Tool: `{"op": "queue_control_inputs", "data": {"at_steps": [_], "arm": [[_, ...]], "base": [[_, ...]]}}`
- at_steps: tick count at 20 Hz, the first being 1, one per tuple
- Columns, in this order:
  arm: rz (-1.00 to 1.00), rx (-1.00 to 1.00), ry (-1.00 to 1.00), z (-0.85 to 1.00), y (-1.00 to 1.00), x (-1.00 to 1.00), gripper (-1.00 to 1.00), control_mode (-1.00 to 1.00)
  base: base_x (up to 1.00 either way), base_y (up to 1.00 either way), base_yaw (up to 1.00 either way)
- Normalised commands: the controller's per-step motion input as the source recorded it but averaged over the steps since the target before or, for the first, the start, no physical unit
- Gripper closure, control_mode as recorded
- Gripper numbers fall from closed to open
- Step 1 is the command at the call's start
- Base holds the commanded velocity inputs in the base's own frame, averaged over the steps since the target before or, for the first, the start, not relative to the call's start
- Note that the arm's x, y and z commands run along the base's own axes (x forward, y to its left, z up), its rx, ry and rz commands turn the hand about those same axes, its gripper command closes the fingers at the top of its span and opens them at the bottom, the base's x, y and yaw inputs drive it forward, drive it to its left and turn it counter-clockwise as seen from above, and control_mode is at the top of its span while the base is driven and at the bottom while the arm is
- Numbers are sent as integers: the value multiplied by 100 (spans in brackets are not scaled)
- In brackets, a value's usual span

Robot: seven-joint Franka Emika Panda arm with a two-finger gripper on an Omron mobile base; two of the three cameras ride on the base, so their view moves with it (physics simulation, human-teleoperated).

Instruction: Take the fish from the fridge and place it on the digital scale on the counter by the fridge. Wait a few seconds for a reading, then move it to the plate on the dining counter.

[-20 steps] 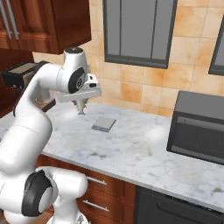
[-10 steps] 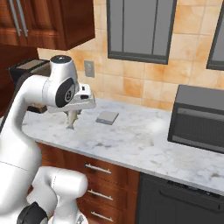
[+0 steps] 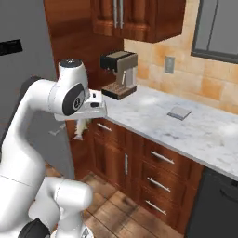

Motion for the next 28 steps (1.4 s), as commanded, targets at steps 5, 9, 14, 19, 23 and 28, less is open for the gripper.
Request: {"op": "queue_control_inputs", "data": {"at_steps": [5,9,14,19,23,28], "arm": [[0,0,0,0,0,0,100,100],[0,0,0,0,0,0,100,100],[0,0,0,0,0,0,100,100],[0,0,0,0,0,0,100,100],[0,0,0,0,0,0,100,100],[0,0,0,0,0,0,100,100]], "base": [[-81,16,88],[-82,20,86],[-77,22,85],[-12,-1,68],[44,-1,14],[88,0,0]]}}
